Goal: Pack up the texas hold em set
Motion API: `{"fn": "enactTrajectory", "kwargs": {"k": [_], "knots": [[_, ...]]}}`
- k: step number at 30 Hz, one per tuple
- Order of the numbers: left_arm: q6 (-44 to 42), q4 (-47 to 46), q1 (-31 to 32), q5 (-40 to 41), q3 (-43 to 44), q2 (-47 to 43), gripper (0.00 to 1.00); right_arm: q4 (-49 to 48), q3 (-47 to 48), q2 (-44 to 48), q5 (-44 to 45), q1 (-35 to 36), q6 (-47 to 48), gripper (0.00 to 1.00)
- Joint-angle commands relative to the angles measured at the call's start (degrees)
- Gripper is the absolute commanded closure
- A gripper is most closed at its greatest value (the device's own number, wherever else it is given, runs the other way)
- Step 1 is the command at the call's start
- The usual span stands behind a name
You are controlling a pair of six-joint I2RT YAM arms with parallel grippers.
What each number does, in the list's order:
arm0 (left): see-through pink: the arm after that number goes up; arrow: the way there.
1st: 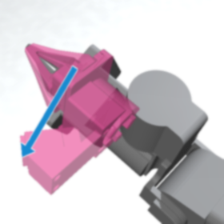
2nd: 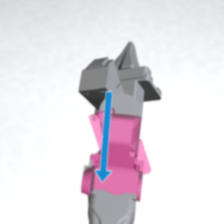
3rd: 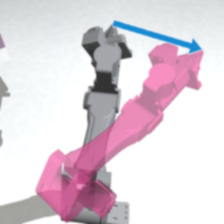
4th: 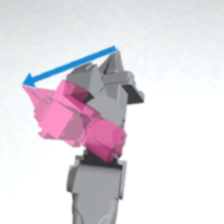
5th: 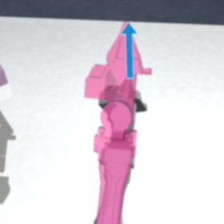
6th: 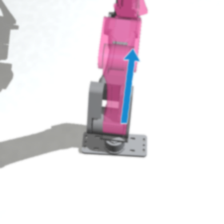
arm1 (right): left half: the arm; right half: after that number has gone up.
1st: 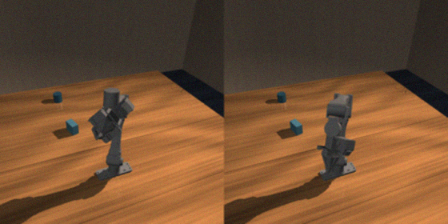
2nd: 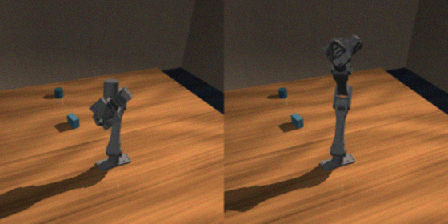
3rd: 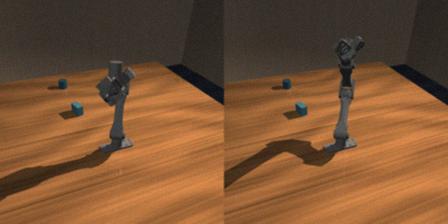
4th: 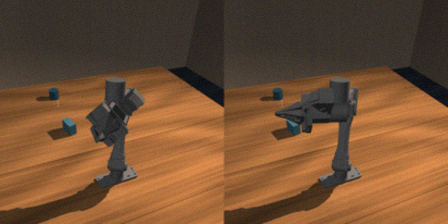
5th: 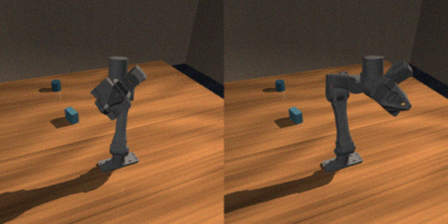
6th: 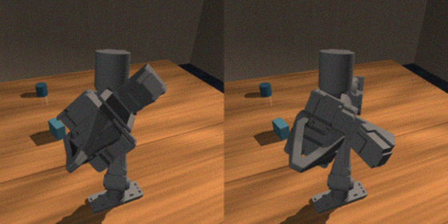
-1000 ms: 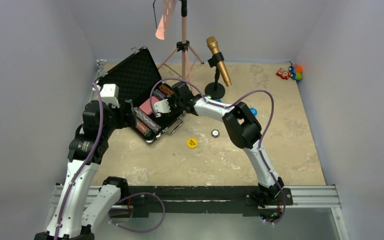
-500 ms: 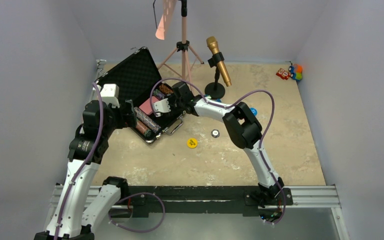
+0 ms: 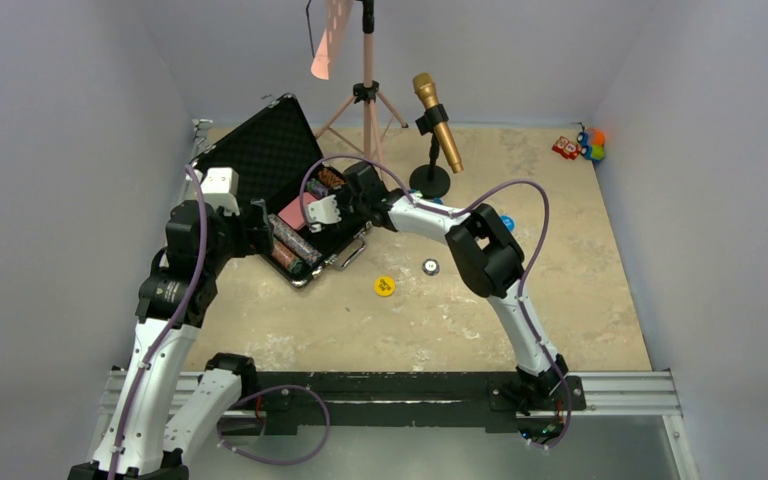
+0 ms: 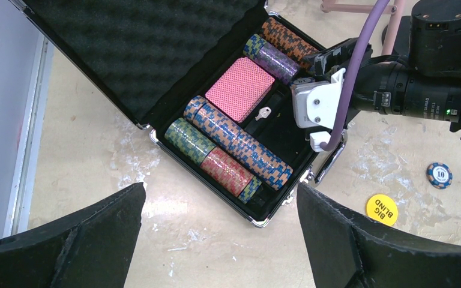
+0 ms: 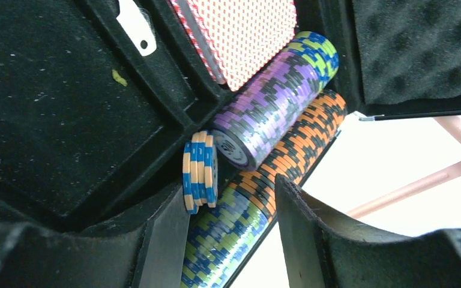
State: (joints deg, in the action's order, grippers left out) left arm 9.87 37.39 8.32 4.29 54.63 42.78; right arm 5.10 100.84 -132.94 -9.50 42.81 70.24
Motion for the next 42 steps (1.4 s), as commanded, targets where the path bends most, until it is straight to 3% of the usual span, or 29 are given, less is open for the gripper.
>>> {"fn": "enactTrajectory", "kwargs": {"k": [1, 16, 27, 34, 42], "knots": [[0.11, -1.99, -0.23, -0.34, 0.35, -0.07, 0.00, -2.93, 3.49, 1.22, 1.50, -0.18, 0.89, 0.44], [0.13, -2.02, -0.23, -0.43, 0.35, -0.25, 0.00, -2.84, 6.95, -1.27, 0.53, -0.19, -0.62, 0.43], [0.15, -1.94, -0.23, -0.25, 0.30, -0.35, 0.00, -4.75, 0.99, 2.30, -0.55, -0.13, -0.09, 0.42], [0.15, -1.91, -0.23, -0.18, 0.30, -0.14, 0.00, -6.57, -2.17, 5.39, -1.60, -0.18, -1.18, 0.32], [0.15, -1.90, -0.25, -0.08, 0.32, -0.16, 0.00, -9.07, -6.25, 9.64, -1.11, -0.18, -3.09, 0.31]]}}
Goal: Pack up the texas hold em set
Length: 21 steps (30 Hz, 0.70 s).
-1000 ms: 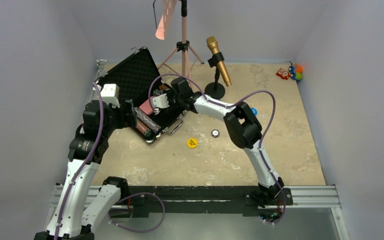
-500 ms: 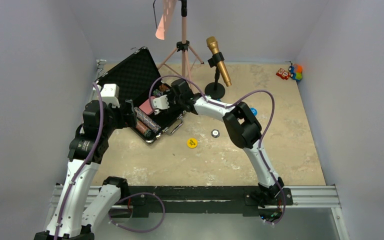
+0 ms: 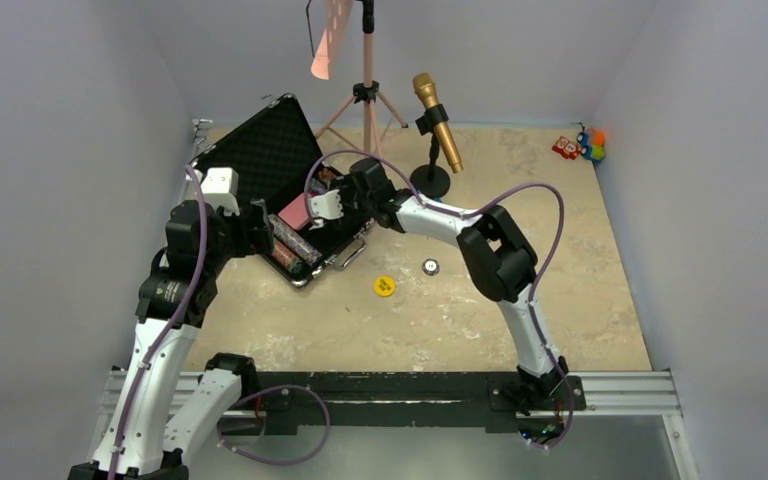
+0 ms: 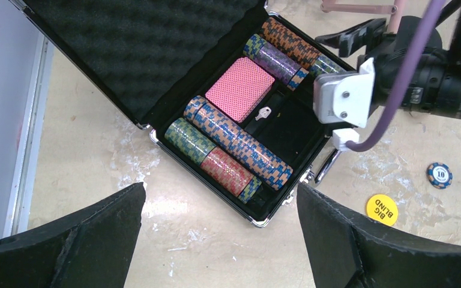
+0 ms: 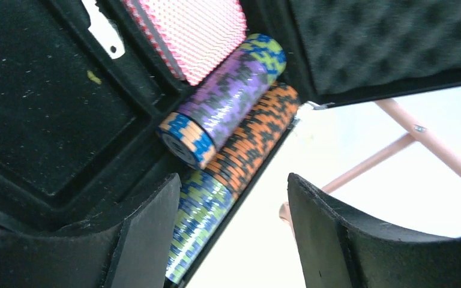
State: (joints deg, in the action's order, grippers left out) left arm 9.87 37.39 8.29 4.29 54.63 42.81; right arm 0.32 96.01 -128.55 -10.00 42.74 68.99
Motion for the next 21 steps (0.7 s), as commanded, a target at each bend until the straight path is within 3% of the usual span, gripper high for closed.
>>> {"fn": "enactTrajectory", "kwargs": {"k": [1, 8, 14, 17, 21], "knots": [[0.15, -1.89, -0.21, -0.08, 0.35, -0.22, 0.00, -4.58, -2.03, 6.04, -0.40, -0.11, -2.22, 0.31], [0.30, -1.79, -0.21, 0.44, 0.20, -1.09, 0.00, -10.30, -11.67, 15.87, 0.24, -0.18, -9.30, 0.31], [1.11, -1.91, -0.21, 0.60, 0.00, -1.41, 0.00, -14.14, -21.07, 27.84, -0.36, -0.27, -25.57, 0.32], [1.37, -1.86, -0.21, 0.67, -0.19, -1.57, 0.00, -11.46, -22.85, 33.56, 1.24, -0.61, -37.53, 0.32], [1.45, -1.67, -0.21, 0.58, -0.23, -1.77, 0.00, 1.23, -20.87, 37.46, 2.64, -2.39, -52.02, 0.32]]}}
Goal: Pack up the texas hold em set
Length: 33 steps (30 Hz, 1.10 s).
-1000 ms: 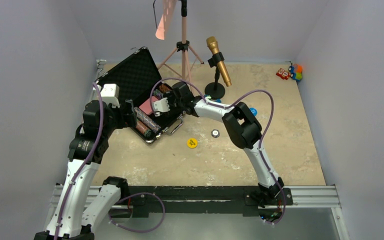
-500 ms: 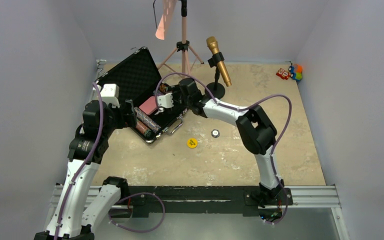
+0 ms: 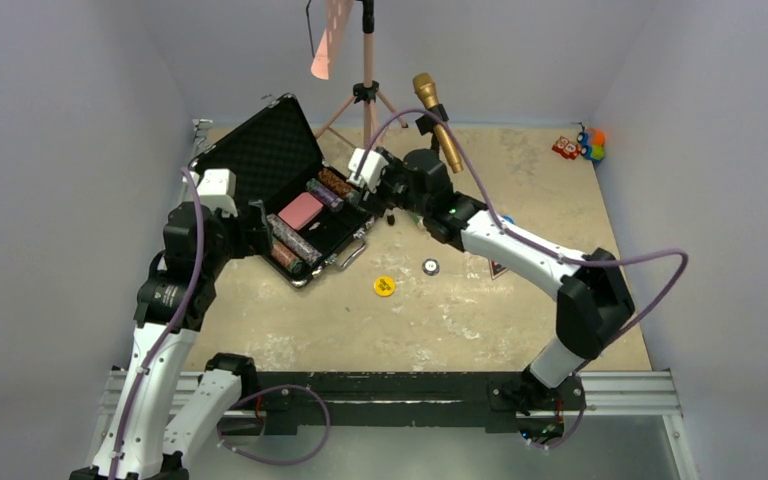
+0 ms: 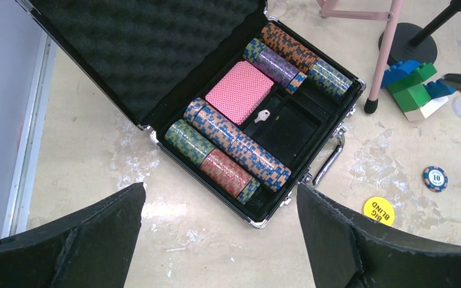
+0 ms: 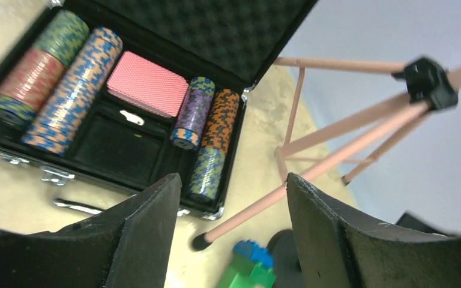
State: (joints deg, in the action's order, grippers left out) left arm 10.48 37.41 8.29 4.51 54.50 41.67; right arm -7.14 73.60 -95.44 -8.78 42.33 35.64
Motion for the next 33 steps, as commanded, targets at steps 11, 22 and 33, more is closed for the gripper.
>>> {"fn": "enactTrajectory", "kwargs": {"k": [11, 22, 33], "knots": [[0.07, -1.20, -0.12, 4.07, -0.69, -2.69, 0.01, 22.81, -9.92, 17.24, 9.03, -4.96, -42.43, 0.35], [0.53, -1.35, -0.20, 3.33, -0.64, -1.18, 0.01, 29.89, -16.10, 12.26, 17.41, -5.15, -59.49, 0.38], [0.46, -1.28, -0.21, 3.84, -0.66, -0.81, 0.01, 25.87, -20.20, 4.92, 22.01, -5.15, -62.49, 0.41]]}}
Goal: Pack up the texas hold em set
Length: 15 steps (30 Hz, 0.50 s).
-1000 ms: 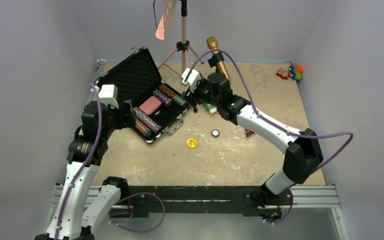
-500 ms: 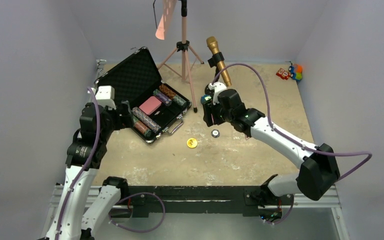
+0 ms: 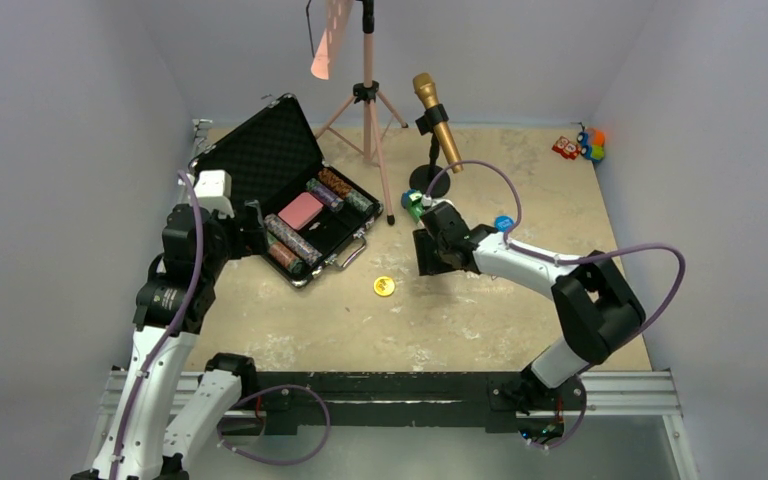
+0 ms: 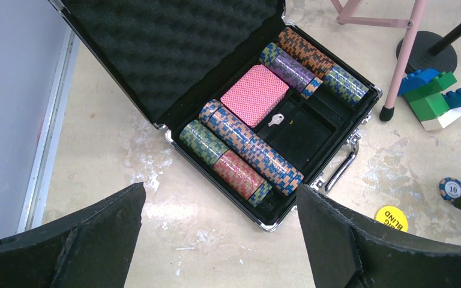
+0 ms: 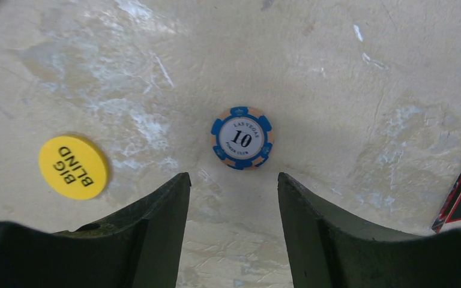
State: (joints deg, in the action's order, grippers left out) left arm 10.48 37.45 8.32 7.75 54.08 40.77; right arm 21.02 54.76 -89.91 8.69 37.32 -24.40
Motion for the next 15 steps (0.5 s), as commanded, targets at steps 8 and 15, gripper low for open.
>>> {"fn": "enactTrajectory", "kwargs": {"k": [8, 15], "knots": [[0.51, -1.36, -0.21, 0.60, -0.23, 0.31, 0.01, -4.77, -1.96, -2.43, 4.91, 0.22, -1.44, 0.40], [0.51, -1.40, -0.23, 0.68, -0.18, 0.63, 0.01, -4.98, -0.51, -4.63, 7.31, 1.15, -1.09, 0.38]]}}
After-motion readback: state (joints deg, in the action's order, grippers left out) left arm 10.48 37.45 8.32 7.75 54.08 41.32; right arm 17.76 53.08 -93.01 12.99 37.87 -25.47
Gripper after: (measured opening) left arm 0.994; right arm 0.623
